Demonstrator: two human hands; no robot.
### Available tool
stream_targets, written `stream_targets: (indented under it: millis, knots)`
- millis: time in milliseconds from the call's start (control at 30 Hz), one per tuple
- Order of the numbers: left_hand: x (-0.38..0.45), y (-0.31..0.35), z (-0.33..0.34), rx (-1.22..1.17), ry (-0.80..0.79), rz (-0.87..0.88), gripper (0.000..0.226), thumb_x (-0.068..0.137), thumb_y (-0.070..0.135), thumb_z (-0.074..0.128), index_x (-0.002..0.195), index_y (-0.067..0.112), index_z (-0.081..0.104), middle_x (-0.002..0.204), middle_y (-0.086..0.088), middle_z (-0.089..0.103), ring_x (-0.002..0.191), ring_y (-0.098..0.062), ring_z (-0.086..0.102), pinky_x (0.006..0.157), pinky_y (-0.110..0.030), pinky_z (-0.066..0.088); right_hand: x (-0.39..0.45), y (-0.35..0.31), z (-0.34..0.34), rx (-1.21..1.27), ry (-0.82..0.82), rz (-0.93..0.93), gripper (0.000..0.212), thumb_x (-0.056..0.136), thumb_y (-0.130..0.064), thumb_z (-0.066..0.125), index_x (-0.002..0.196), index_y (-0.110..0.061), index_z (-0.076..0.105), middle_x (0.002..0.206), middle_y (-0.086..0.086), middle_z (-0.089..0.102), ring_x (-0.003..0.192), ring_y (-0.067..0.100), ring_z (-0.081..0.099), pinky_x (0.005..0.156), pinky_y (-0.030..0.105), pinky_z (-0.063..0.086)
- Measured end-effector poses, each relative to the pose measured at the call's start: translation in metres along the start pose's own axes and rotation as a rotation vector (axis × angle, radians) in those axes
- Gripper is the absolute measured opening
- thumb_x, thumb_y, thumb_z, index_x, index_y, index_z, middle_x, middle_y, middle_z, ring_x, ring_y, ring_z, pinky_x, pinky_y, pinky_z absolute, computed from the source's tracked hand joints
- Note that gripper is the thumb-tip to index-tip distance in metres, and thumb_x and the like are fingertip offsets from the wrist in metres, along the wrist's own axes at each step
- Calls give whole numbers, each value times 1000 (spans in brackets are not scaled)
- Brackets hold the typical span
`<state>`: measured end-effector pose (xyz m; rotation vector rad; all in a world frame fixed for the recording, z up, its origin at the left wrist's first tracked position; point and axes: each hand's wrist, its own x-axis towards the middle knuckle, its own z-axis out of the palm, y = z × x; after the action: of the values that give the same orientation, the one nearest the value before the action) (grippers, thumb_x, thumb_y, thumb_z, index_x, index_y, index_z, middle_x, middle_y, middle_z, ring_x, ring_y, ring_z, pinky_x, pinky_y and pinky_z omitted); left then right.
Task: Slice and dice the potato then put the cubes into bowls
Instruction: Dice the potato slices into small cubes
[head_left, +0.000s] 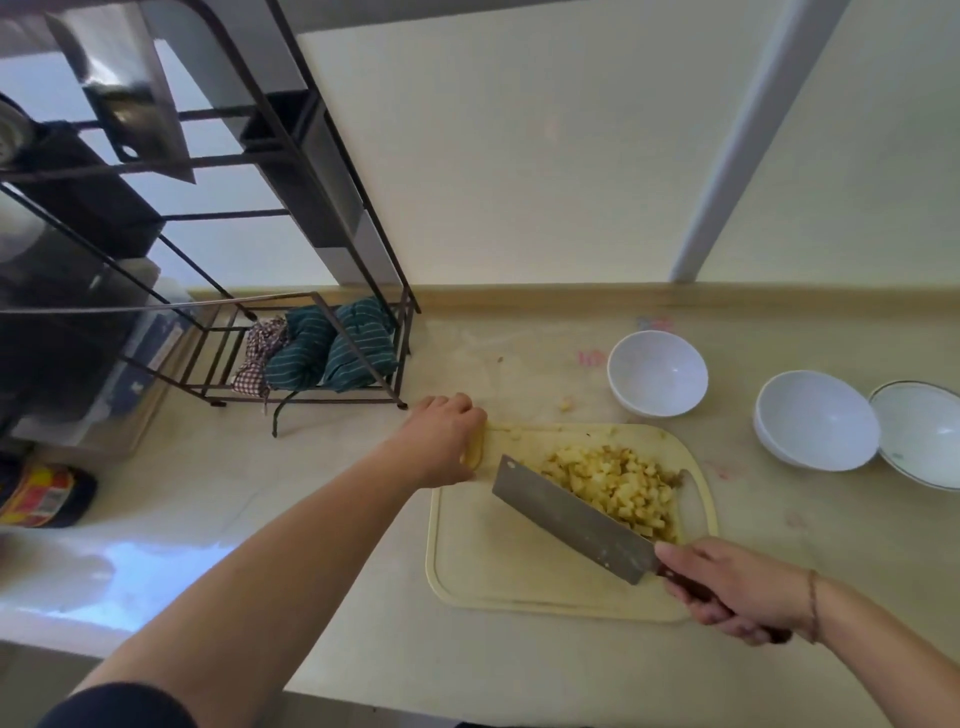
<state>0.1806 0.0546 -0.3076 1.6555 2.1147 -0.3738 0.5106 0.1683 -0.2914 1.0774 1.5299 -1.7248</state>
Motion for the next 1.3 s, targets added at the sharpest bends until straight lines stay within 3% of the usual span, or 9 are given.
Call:
stream_targets:
  millis: [200, 500, 733, 867, 933, 1067, 1200, 1300]
  knots:
    - [-1, -1, -1, -48, 30, 28, 81, 82, 43, 80, 150, 24, 40, 146, 0, 46, 134, -23, 43, 118, -39, 31, 1, 9, 7, 45, -5, -22, 57, 79, -73, 44, 77, -16, 45, 56, 1, 36, 40, 13, 24, 35, 18, 23]
    - [-10, 6, 17, -168, 209, 100, 92, 79, 50, 79, 155, 23, 33, 153, -1, 38, 140, -21, 38, 122, -38, 18, -19, 17, 21, 439, -33, -35, 54, 89, -63, 39, 74, -11, 44, 59, 8, 25, 42, 11, 15, 39, 18, 19]
    - [-4, 11, 27, -301, 276, 143, 93, 85, 42, 77, 159, 23, 23, 160, -4, 30, 140, -26, 34, 119, -34, 23, -20, 11, 37, 471, 27, -46, 54, 89, -62, 40, 79, -9, 44, 58, 8, 26, 40, 9, 18, 38, 15, 23]
    - [-10, 14, 36, -488, 424, 166, 91, 81, 37, 82, 155, 18, 33, 156, -6, 36, 139, -30, 38, 118, -47, 36, -19, 7, 47, 466, 68, -83, 54, 88, -63, 41, 80, -10, 44, 57, 8, 28, 40, 10, 18, 38, 16, 24]
    - [-16, 16, 41, -585, 515, 175, 89, 80, 37, 80, 153, 19, 33, 155, -5, 37, 140, -27, 39, 117, -44, 37, -21, 9, 51, 485, 92, -100, 59, 88, -68, 43, 79, -9, 45, 58, 9, 27, 40, 10, 18, 38, 17, 23]
    - [-44, 37, 59, -744, 699, 92, 82, 81, 44, 70, 150, 24, 31, 149, -7, 45, 138, -18, 42, 115, -23, 35, -26, 18, 58, 494, 73, -110, 64, 68, -76, 56, 70, -12, 49, 57, 10, 27, 39, 9, 21, 38, 17, 25]
    - [-83, 65, 105, -655, 659, -46, 88, 73, 51, 67, 148, 22, 31, 143, -7, 55, 128, -18, 47, 109, -33, 36, -25, 25, 63, 387, 26, -117, 67, 67, -75, 56, 73, -9, 46, 57, 11, 29, 40, 10, 22, 37, 18, 19]
    - [-97, 81, 133, -567, 639, -129, 90, 71, 55, 64, 148, 22, 34, 138, -4, 60, 125, -21, 50, 109, -29, 31, -20, 26, 66, 319, -25, -83, 64, 72, -75, 54, 73, -12, 47, 58, 11, 30, 39, 11, 22, 36, 19, 18]
